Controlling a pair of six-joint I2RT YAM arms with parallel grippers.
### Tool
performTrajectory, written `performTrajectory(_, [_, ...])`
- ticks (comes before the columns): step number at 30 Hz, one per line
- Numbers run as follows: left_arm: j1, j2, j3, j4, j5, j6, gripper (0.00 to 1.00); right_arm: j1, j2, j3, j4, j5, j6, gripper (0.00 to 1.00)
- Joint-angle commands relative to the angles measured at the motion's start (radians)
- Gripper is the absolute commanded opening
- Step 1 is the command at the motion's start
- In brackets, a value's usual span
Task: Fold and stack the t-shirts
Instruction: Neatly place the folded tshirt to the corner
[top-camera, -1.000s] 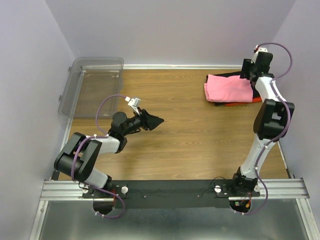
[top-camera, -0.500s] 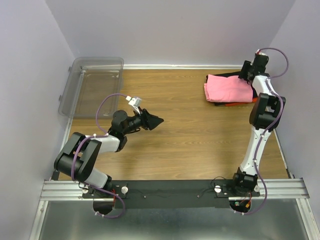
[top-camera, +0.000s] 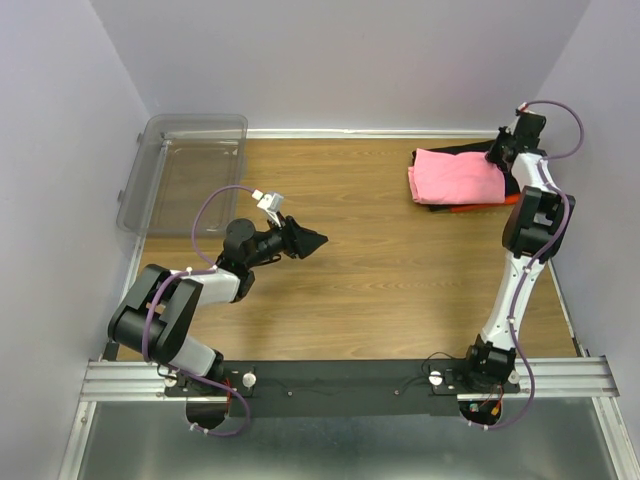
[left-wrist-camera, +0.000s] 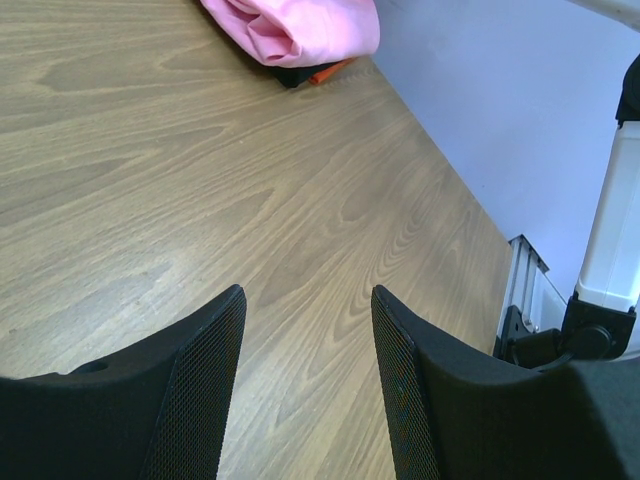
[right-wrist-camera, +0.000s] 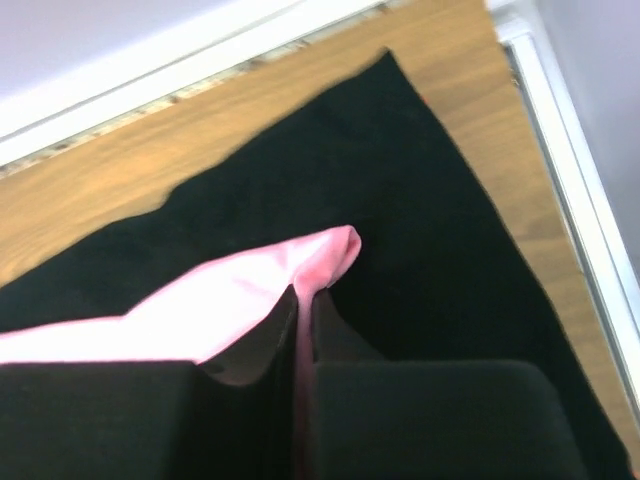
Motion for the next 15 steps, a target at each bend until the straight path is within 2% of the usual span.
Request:
performTrajectory(1, [0.006,0.0,0.015,-0.015,0.002,0.021,0.61,-0.009,-0.003,0.058,-0.019,-0.108,0.031,0.03])
performTrajectory(2, [0.006,0.0,0.015,-0.019,0.002,0.024,0.61,-0.009,-0.006,0.062,-0.016,-0.125,0.04,0.01])
performTrajectory(7, [0.006,-0.001,0.015,-0.031,-0.004,0.028,0.61,-0.009,-0.021,0.076,-0.002,-0.14,0.057,0.0])
performTrajectory(15, [0.006,0.006,0.031,-0.047,-0.007,0.03,0.61,-0.009,-0.001,0.107,0.015,-0.062,0.005,0.01])
